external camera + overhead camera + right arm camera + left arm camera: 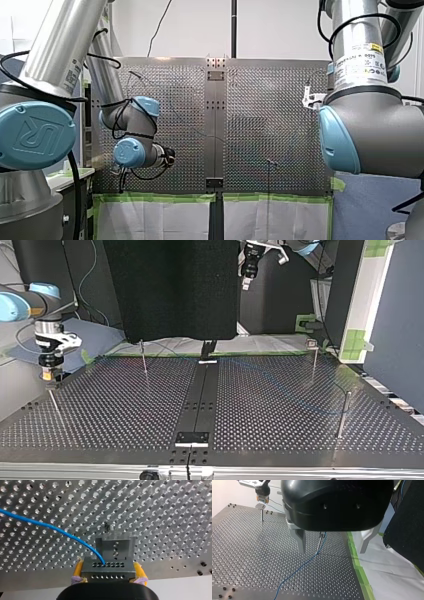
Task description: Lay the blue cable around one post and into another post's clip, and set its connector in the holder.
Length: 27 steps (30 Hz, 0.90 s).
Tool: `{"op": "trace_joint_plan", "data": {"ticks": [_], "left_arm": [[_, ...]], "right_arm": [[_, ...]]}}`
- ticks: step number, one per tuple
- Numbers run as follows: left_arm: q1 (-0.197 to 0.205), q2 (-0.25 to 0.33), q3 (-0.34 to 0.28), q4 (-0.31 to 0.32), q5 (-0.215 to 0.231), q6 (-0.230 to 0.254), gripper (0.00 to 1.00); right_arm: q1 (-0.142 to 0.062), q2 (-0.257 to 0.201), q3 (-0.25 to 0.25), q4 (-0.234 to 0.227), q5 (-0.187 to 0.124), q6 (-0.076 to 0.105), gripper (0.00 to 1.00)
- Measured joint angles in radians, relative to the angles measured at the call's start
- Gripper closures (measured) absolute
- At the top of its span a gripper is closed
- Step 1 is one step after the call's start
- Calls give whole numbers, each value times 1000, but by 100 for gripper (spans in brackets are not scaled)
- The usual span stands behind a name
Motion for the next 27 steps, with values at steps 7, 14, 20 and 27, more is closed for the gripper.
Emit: {"op": "trace_joint_plan", "data": {"ticks": [7,14,20,27], "left_arm": [[-3,0,0,-2,0,0,0],[-4,0,0,-4,0,0,0],[-4,0,1,-8,1,0,0],[-4,0,1,-8,2,-1,0]], "right_arm": [[-2,3,-27,27,-2,15,100],[1,13,-60,65,-20,14,100],[3,17,-75,81,-30,14,100],[3,19,-97,111,-37,7,100]]}}
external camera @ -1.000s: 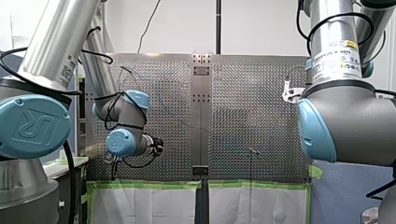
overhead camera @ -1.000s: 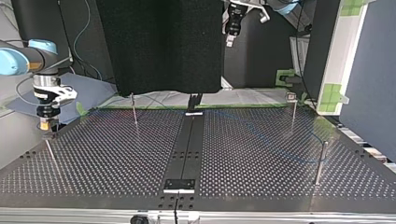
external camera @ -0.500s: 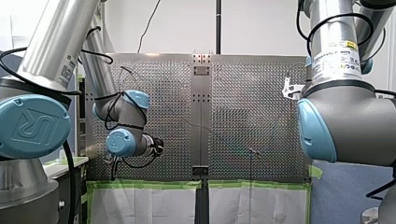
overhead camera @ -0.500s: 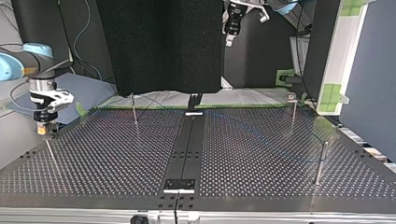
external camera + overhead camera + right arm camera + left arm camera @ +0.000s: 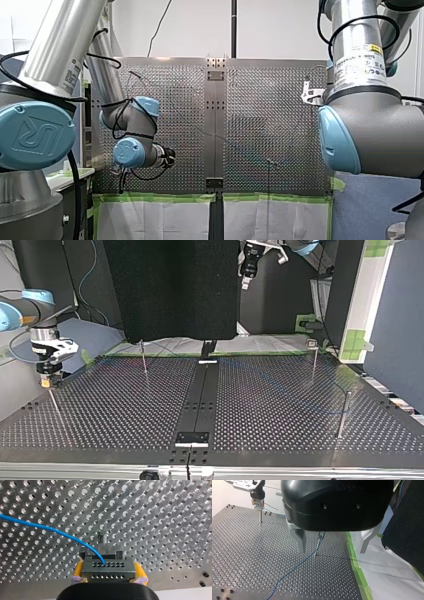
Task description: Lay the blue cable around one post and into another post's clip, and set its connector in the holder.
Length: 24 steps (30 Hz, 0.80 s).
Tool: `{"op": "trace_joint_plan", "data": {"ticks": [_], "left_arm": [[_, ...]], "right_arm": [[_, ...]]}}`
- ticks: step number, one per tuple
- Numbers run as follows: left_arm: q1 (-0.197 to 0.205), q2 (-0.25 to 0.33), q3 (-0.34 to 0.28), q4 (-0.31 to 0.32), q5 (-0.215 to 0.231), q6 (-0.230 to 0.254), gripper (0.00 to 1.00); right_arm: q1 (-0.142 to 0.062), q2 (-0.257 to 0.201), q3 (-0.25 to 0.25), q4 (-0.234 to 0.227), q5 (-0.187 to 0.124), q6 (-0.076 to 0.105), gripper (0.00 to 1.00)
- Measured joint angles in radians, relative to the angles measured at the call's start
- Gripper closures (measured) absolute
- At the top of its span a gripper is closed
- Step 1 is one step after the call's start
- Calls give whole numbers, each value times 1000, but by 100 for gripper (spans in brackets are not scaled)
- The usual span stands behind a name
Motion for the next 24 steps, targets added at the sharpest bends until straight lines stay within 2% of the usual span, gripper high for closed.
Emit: {"op": "trace_joint_plan", "data": {"ticks": [12,20,24], "left_arm": [[0,0,0,-5,-2,0,0],[3,0,0,-6,-3,0,0],[5,0,0,-7,-3,0,0]], "right_arm": [[8,33,-19,25,-2,-22,100],[11,36,-24,21,-20,-23,100],[12,36,-25,4,-28,-19,100]]}}
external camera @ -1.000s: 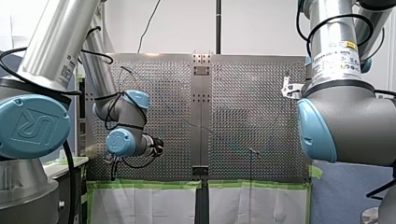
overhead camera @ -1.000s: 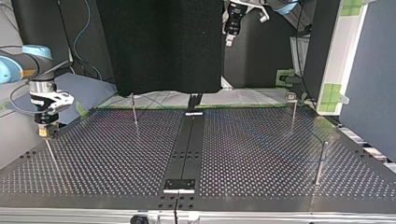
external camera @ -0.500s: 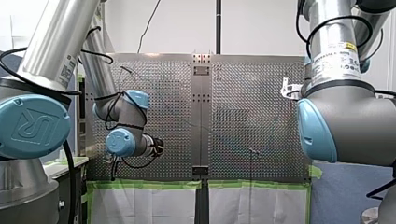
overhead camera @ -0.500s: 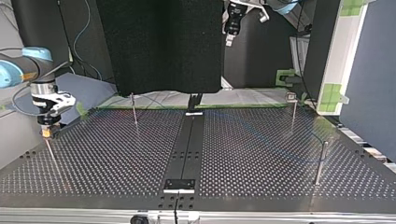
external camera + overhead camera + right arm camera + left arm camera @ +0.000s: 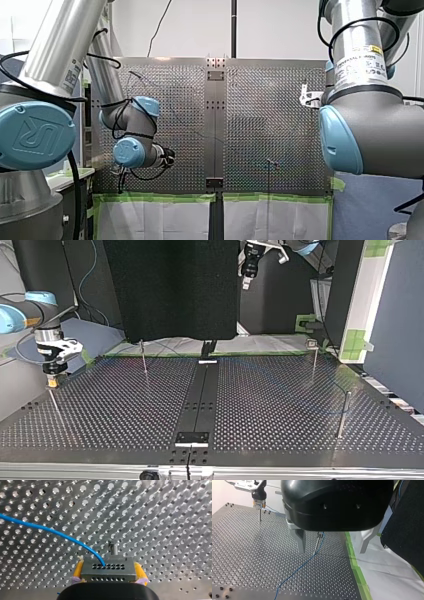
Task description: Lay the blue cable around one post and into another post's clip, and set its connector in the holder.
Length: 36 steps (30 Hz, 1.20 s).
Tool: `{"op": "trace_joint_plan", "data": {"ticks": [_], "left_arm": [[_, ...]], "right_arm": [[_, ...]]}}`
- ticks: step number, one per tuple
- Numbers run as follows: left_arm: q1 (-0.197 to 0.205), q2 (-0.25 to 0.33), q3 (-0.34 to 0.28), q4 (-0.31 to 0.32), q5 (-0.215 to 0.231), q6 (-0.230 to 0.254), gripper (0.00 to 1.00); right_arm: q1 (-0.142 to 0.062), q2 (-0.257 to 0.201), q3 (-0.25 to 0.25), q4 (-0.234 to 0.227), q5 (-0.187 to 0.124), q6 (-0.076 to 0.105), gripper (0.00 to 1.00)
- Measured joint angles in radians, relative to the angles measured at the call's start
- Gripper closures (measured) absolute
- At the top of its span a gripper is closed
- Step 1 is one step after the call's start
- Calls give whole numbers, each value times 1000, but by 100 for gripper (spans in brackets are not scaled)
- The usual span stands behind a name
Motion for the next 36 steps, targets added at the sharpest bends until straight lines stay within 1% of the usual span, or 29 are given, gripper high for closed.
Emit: {"op": "trace_joint_plan", "data": {"ticks": [6,11,25,33,34,35,36], "left_arm": [[1,0,0,0,0,0,0],[1,0,0,0,0,0,0],[1,0,0,0,0,0,0],[1,0,0,-1,0,-3,0],[1,0,0,-1,0,-3,0],[1,0,0,-1,0,-3,0],[1,0,0,-1,0,-3,0]], "right_arm": [[-1,-1,-2,-25,-4,3,100],[-5,0,-1,-34,-5,5,100],[-9,-1,-1,-26,-5,4,100],[-9,0,-1,-21,-5,0,100],[-9,0,-1,-20,-5,-1,97],[-9,0,-1,-20,-4,-2,86],[-9,0,0,-19,-5,-4,86]]}}
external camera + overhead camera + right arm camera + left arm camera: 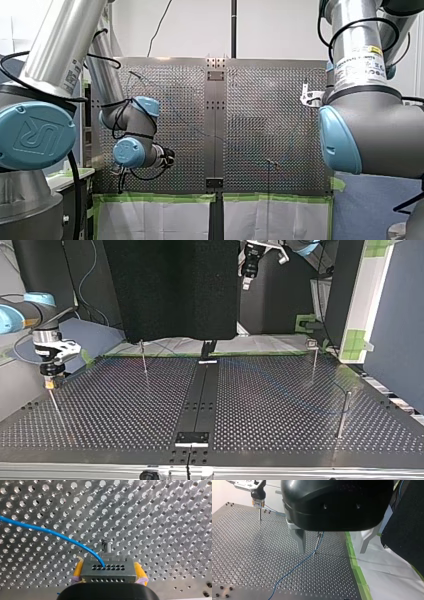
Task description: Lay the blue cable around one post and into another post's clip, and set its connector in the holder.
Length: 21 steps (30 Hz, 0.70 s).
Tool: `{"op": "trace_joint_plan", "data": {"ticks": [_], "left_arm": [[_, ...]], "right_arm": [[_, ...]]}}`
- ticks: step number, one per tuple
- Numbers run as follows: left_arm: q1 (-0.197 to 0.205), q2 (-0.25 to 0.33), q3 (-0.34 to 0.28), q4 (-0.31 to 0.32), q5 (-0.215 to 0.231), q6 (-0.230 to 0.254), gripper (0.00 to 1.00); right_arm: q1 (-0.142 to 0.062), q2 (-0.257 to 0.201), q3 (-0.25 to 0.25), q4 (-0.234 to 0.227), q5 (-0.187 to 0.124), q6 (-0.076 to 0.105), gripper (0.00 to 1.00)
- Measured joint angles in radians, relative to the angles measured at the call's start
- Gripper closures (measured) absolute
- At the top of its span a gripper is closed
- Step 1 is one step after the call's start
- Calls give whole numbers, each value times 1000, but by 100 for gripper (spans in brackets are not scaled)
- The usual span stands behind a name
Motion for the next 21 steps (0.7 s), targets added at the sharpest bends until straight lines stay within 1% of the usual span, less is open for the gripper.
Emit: {"op": "trace_joint_plan", "data": {"ticks": [1,2,3,4,5,6,7,8,9,10,21], "left_arm": [[0,0,0,0,0,0,0],[0,0,0,0,0,0,0],[0,0,0,0,0,0,0],[0,0,0,0,0,0,0],[0,0,0,0,0,0,0],[0,0,0,0,0,0,0],[0,0,0,0,0,0,0],[0,0,0,0,0,0,0],[0,0,0,0,0,0,0],[0,0,0,0,0,0,0],[0,0,0,0,0,0,0]], "right_arm": [[0,0,0,0,0,-2,73],[0,0,0,1,0,-3,55],[0,0,0,1,0,-4,55],[0,0,0,2,1,-5,36],[0,0,0,2,1,-6,25],[0,0,0,3,1,-7,25],[0,0,-1,4,1,-7,12],[0,0,0,6,1,-8,6],[0,2,1,6,2,-7,6],[0,2,1,5,2,-7,2],[0,0,0,-11,4,3,2]]}}
